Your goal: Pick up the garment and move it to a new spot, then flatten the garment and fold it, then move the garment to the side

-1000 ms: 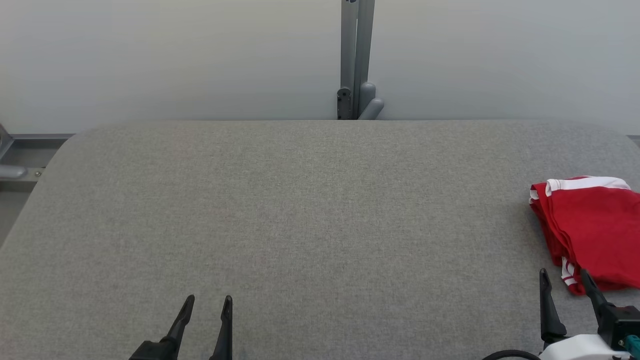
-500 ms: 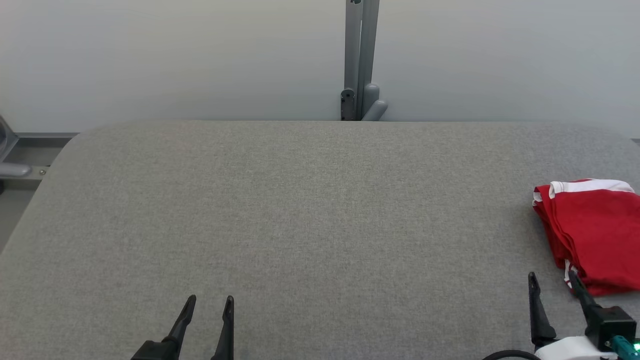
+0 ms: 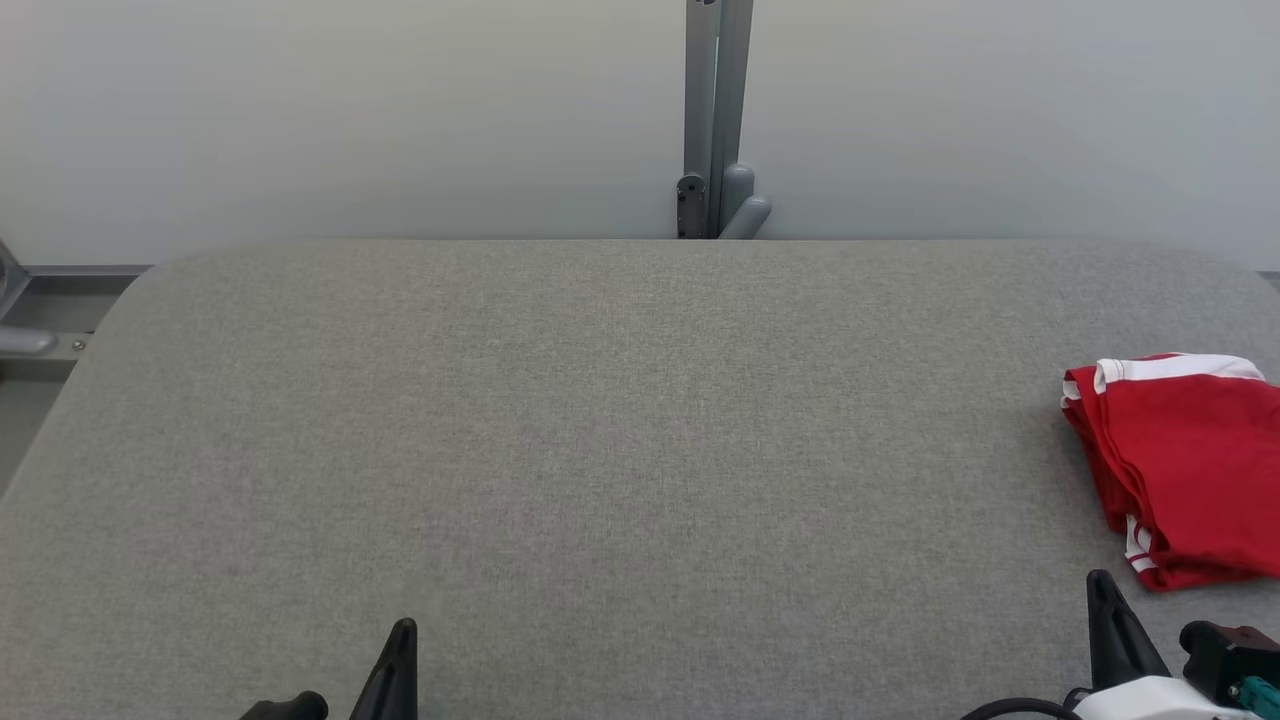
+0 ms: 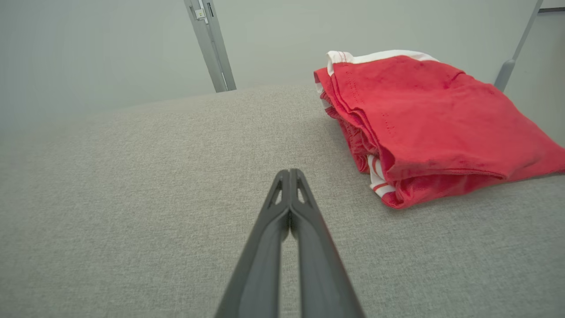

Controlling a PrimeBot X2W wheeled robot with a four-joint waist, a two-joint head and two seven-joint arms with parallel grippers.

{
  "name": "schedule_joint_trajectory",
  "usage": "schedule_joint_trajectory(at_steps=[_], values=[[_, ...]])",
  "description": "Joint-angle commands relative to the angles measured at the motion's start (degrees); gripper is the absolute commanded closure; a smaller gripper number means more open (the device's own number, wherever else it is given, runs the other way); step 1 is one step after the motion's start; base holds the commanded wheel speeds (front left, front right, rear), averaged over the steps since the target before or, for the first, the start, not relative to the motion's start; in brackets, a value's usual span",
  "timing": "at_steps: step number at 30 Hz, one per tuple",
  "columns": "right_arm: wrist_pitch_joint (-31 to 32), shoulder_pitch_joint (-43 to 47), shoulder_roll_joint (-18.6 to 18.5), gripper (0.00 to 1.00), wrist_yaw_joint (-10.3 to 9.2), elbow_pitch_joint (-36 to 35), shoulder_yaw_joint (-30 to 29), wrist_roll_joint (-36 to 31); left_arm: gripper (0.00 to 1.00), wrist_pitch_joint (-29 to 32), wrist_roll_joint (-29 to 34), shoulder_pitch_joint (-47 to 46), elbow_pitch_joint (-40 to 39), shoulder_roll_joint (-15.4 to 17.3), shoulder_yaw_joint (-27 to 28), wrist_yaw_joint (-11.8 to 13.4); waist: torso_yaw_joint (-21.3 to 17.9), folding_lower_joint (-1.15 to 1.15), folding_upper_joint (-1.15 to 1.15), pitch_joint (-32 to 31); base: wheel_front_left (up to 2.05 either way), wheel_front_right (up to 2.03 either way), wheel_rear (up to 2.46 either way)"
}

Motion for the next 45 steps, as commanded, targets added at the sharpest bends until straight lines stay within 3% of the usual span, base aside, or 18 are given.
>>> schedule_joint_trajectory(at_steps=[1,28,45], values=[[0.4,-1.8,-0.4,1.0,0.0,-1.0,0.1,2.8,1.0,0.4,-2.6,-1.9,-1.0,0.5,0.4,0.1,-0.1,0.0,0.05,0.0,0.0,0.0,0.0],[6.6,-5.6,-0.7,1.0,-0.02,-1.7,1.8,32.6,1.0,6.1,-29.6,-6.9,-0.9,1.7,3.5,-0.1,-1.3,0.0,0.21,0.9,0.0,0.0,0.0],[9.6,-7.4,-0.8,1.0,-0.03,-1.7,2.4,45.4,1.0,8.8,-40.8,-8.9,-1.0,2.0,5.2,-0.2,-2.0,0.0,0.3,1.4,0.0,0.0,0.0]])
